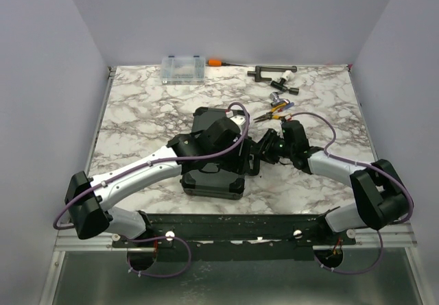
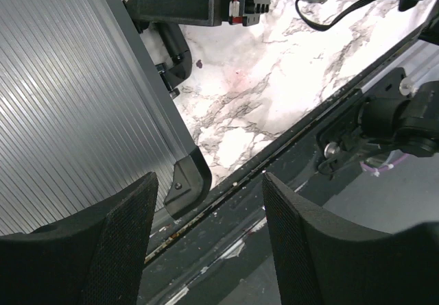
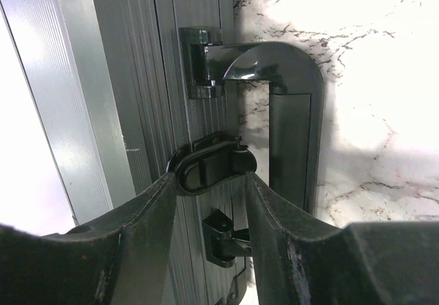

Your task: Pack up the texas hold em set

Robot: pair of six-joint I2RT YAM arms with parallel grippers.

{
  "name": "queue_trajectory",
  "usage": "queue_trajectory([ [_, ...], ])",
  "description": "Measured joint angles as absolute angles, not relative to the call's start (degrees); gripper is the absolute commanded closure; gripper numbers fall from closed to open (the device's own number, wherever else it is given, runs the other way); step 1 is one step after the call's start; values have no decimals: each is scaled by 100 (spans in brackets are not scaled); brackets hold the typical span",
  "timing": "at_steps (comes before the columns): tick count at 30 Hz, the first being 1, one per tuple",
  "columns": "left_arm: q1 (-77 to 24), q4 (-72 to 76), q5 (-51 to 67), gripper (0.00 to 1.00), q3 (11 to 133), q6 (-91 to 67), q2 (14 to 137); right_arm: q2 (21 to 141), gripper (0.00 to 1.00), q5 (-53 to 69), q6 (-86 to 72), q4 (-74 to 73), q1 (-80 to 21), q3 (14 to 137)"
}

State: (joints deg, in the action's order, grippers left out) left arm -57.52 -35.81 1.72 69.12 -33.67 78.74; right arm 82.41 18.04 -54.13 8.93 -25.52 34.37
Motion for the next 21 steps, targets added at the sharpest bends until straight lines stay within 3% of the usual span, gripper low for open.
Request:
queue_trajectory([
  [6,-5752,-3625,167,36,6921,-3389,7684,8093,42,1809,-5408,526,-2622,3463],
  [15,-5752,-3658,165,36,6895,-3433,7596,7732,39,1723,-5380,-191,-2630,3756],
  [16,-5752,-3658,165,36,6895,-3435,7568,7684,40,1717,-5369,-270,-2630,3809],
  [21,-5752,-3660,163,36,6895,-3448,7400,7334,67,1492,-5242,-626,-2630,3986],
])
